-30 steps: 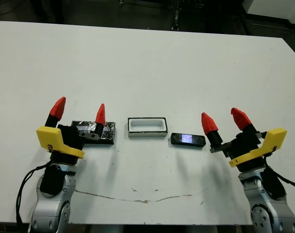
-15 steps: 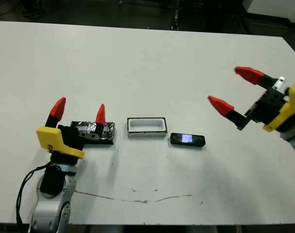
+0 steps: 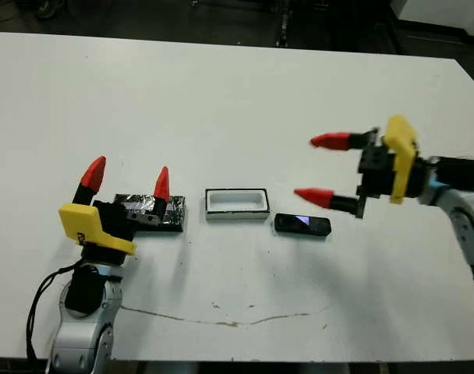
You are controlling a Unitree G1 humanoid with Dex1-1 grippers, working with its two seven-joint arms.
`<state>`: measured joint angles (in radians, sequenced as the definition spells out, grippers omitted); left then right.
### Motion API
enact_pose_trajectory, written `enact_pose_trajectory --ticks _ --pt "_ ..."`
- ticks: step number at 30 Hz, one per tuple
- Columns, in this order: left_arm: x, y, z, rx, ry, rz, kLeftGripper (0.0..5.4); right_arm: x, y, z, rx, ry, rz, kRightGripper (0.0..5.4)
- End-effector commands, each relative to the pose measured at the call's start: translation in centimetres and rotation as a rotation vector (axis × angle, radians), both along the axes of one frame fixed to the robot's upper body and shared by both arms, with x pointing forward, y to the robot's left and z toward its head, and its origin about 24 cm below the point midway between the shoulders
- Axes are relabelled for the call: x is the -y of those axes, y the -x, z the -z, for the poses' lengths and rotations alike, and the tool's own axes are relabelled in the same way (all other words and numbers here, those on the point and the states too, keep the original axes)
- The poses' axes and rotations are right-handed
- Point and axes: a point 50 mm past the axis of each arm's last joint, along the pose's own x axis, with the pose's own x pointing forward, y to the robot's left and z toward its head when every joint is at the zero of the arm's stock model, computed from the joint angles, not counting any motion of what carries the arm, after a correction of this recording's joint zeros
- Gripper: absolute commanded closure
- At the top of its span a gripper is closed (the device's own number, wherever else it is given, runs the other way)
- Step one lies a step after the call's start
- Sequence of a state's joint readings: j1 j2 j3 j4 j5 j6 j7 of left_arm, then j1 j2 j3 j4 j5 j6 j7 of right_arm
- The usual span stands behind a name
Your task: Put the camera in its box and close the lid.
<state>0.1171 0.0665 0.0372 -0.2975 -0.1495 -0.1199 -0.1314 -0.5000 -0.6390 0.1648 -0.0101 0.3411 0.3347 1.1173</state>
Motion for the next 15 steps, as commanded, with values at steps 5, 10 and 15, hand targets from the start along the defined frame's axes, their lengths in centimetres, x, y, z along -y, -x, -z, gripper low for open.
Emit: enact_pose_trajectory --ticks 5,10,15 --pt "0.0 0.0 0.2 -0.015 -0.003 -0.007 0.02 -0.7 0.0 0.4 -0.055 0.075 -0.043 0.0" --pt "0.1 -0.1 0.2 -0.012 0.001 -0.004 0.02 -0.7 -0.1 0.8 -0.107 0.123 -0.035 0.0" --pt "0.1 -0.1 0.1 -0.009 -0.007 -0.007 0.02 -0.6 -0.4 1.4 -0.092 0.173 -0.044 0.0"
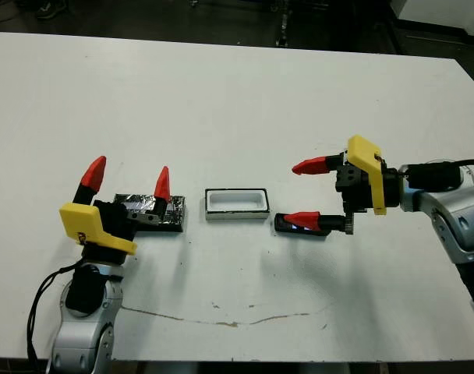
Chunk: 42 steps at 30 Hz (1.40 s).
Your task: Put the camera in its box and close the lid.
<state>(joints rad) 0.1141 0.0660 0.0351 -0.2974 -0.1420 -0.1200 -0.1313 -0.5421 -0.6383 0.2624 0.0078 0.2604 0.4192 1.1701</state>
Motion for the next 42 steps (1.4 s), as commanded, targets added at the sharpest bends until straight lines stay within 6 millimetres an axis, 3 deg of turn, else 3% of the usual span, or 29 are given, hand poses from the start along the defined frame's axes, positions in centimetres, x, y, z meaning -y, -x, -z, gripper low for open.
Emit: enact_pose_trajectory --ticks 1,13,42 --pt "0.0 0.0 0.1 -0.013 0.001 -0.007 0.02 0.5 -0.3 0.0 0.022 0.063 -0.009 0.0" --pt "0.1 0.0 0.1 -0.013 0.0 -0.004 0.02 1.2 -1.2 0.8 0.034 0.122 -0.057 0.0" --pt "0.1 0.0 0.4 -0.016 0.014 0.006 0.02 1.1 -0.6 2.9 0.017 0.16 -0.122 0.0"
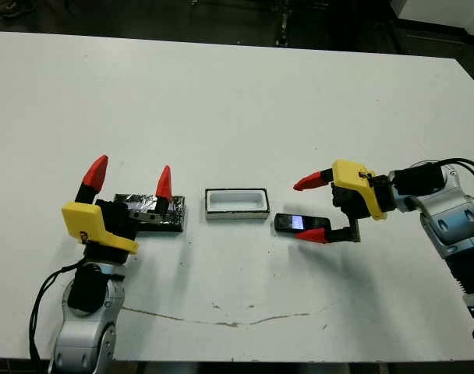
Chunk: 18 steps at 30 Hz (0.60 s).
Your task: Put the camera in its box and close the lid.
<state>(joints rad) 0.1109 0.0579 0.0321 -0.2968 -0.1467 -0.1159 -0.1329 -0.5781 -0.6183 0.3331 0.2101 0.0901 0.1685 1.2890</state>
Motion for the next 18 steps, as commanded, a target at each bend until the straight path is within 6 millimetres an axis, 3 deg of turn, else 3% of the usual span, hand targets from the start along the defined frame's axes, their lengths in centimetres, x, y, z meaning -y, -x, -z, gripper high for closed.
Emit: enact_pose_trajectory --ticks 1,18 --pt "-0.07 0.1 0.37 -0.016 0.005 0.001 0.02 0.37 0.22 0.67 -0.01 -0.01 0.005 0.0" --pt "-0.03 0.17 0.29 -0.016 0.004 -0.011 0.02 0.07 0.54 1.29 -0.02 0.032 0.014 0.0"
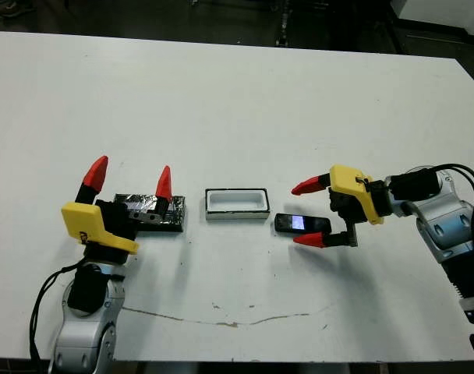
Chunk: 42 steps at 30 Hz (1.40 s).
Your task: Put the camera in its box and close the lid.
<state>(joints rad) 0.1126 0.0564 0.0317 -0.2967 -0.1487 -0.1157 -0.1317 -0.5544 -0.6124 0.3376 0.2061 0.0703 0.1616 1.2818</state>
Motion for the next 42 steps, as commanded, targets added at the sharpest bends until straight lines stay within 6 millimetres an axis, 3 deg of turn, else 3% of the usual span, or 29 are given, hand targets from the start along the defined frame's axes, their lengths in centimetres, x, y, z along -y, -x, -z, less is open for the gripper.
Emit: enact_pose_trajectory --ticks 1,7,10,32,42 --pt "-0.04 0.14 0.24 -0.015 -0.001 -0.01 0.02 0.07 0.22 0.54 -0.013 0.019 0.012 0.0" --pt "-0.07 0.12 0.26 -0.013 -0.004 -0.007 0.02 0.02 0.18 0.83 -0.036 0.013 0.014 0.0" --pt "-0.03 0.12 0.26 -0.013 0.001 -0.006 0.0 0.03 0.17 0.82 -0.02 0.017 0.008 0.32" --pt "-0.03 0.15 0.19 -0.01 0.0 -0.016 0.0 -0.01 0.09 0.34 -0.043 0.05 -0.035 3.68" --pt "0.0 0.15 0.24 -0.009 0.005 -0.02 0.0 0.09 -0.02 0.36 -0.029 0.049 -0.101 3.73"
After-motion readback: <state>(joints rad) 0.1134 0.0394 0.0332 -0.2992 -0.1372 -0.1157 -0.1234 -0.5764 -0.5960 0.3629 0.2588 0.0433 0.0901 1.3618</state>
